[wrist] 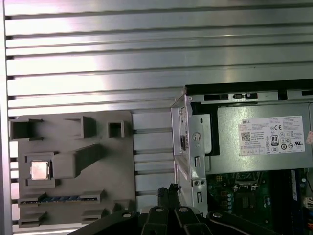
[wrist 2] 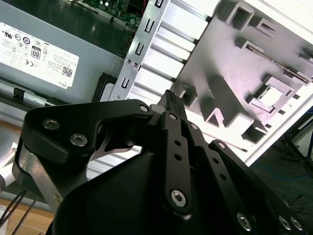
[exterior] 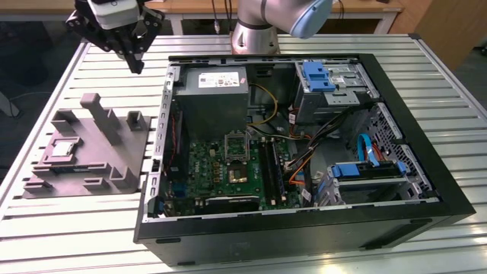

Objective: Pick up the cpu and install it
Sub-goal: 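Reach for the cpu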

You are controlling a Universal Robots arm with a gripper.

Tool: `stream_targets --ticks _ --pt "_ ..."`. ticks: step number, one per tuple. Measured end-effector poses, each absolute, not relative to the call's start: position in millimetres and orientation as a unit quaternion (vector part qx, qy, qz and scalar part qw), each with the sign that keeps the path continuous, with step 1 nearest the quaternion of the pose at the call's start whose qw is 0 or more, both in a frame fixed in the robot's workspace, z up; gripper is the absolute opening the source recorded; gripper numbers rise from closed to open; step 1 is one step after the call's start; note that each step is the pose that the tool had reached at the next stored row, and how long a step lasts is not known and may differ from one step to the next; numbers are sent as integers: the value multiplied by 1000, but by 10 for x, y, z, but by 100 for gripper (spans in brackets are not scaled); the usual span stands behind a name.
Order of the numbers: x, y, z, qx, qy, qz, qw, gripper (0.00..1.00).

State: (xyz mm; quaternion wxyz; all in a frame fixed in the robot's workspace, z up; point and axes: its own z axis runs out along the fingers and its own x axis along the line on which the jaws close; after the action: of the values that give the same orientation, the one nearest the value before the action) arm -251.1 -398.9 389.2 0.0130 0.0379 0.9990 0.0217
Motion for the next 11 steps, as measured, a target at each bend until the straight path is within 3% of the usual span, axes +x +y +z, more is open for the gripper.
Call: stream_targets --ticks 11 --pt "-2546 -3989 3888 38 999 22 13 11"
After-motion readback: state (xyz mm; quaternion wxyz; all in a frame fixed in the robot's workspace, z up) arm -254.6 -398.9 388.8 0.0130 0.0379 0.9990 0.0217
